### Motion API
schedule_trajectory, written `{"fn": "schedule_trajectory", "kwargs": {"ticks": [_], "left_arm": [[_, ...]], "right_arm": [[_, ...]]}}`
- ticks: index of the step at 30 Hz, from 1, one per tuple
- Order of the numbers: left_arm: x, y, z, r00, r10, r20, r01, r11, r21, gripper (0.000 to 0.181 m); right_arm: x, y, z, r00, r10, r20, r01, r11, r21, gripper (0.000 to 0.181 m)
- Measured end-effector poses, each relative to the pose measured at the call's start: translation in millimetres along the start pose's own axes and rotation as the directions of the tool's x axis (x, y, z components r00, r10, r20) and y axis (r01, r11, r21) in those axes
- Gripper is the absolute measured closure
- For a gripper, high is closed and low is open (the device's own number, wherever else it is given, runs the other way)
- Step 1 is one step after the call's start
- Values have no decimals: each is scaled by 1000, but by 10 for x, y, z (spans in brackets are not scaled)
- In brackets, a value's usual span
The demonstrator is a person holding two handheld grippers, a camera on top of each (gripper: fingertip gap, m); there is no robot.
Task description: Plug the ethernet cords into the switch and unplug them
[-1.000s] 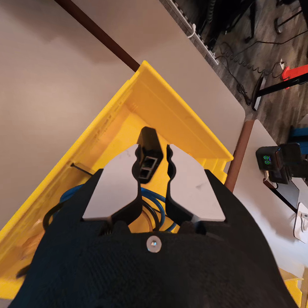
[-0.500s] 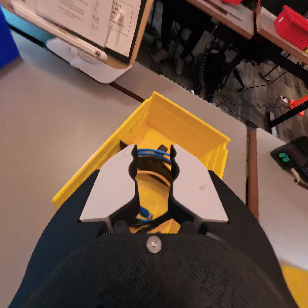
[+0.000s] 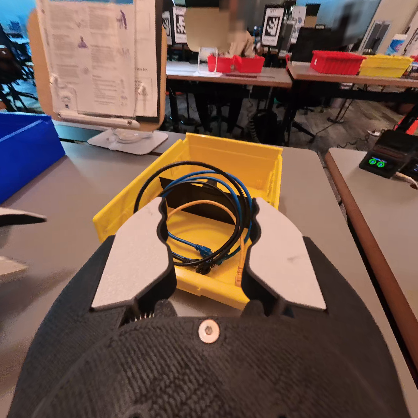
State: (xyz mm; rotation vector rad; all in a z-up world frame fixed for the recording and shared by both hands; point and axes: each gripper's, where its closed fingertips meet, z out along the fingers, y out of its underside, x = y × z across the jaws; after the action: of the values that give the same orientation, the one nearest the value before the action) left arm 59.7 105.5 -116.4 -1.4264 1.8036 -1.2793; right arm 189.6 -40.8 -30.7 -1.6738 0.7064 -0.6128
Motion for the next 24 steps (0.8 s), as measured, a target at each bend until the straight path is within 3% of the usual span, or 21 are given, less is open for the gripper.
{"fn": "schedule_trajectory", "kwargs": {"ticks": [3, 6, 11, 16, 18, 21, 24], "left_arm": [[10, -321, 390, 998, -13, 67, 12, 1000, 5, 99], [-192, -532, 690, 979, 45, 201, -44, 999, -12, 99], [-379, -481, 1020, 964, 110, 241, -73, 985, -157, 109], [-599, -440, 1168, 922, 215, 322, -148, 964, -220, 152], [-715, -479, 1186, 899, 242, 364, -175, 963, -207, 155], [-759, -508, 1200, 939, 142, 313, -107, 986, -128, 167], [-807, -488, 1135, 936, 179, 303, -141, 979, -144, 168]], "right_arm": [[-41, -64, -28, 999, 34, 36, -35, 998, 48, 111], [-108, -23, -45, 994, 58, 95, -62, 997, 38, 111], [-62, 121, -168, 993, 50, 105, -51, 999, 11, 113], [162, 110, -283, 991, 108, 77, -111, 993, 37, 117], [196, 90, -300, 986, 141, 94, -147, 987, 67, 120], [211, 116, -277, 975, 189, 120, -199, 977, 78, 121], [184, 156, -247, 963, 223, 153, -235, 970, 67, 121]]}}
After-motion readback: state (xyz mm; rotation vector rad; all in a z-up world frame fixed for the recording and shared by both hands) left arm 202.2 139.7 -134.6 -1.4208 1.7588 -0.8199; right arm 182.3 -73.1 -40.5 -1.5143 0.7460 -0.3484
